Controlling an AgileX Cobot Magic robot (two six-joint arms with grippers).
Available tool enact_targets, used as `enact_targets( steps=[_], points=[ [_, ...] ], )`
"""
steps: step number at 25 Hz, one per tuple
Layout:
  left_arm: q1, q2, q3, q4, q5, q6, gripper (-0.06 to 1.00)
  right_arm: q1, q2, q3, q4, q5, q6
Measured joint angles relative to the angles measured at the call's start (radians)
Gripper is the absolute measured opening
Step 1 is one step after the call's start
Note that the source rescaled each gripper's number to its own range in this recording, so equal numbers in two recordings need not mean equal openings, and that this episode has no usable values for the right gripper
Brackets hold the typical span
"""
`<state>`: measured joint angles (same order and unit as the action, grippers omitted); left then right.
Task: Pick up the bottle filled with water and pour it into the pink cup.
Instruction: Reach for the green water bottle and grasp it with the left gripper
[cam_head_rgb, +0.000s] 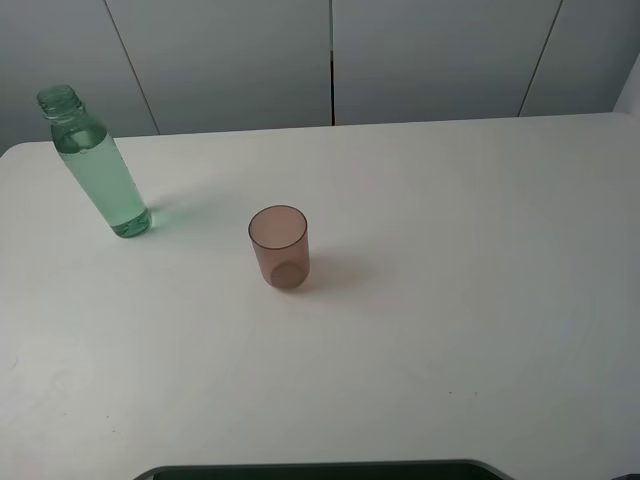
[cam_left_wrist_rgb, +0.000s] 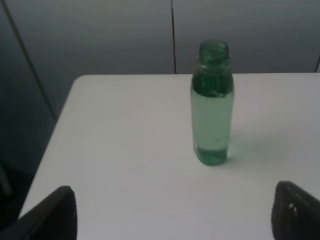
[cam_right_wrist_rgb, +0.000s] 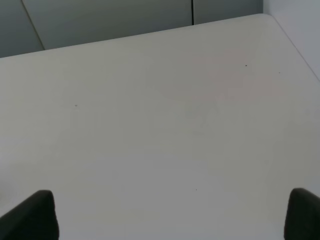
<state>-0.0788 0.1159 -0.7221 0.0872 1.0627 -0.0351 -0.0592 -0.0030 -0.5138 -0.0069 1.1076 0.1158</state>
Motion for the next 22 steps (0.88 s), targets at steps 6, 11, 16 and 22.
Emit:
enact_targets(
  steps=[6, 11, 16, 22],
  points=[
    [-0.005, 0.129, -0.001, 0.153, -0.340, -0.016, 0.98, 0.000, 0.000, 0.000, 0.000, 0.000, 0.000],
    [-0.009, 0.213, 0.117, 0.186, -0.753, -0.107, 0.98, 0.000, 0.000, 0.000, 0.000, 0.000, 0.000],
    [-0.009, 0.285, 0.327, 0.188, -1.107, -0.139, 0.99, 0.000, 0.000, 0.000, 0.000, 0.000, 0.000],
    [-0.009, 0.375, 0.590, 0.092, -1.412, -0.139, 0.99, 0.000, 0.000, 0.000, 0.000, 0.000, 0.000]
  ],
)
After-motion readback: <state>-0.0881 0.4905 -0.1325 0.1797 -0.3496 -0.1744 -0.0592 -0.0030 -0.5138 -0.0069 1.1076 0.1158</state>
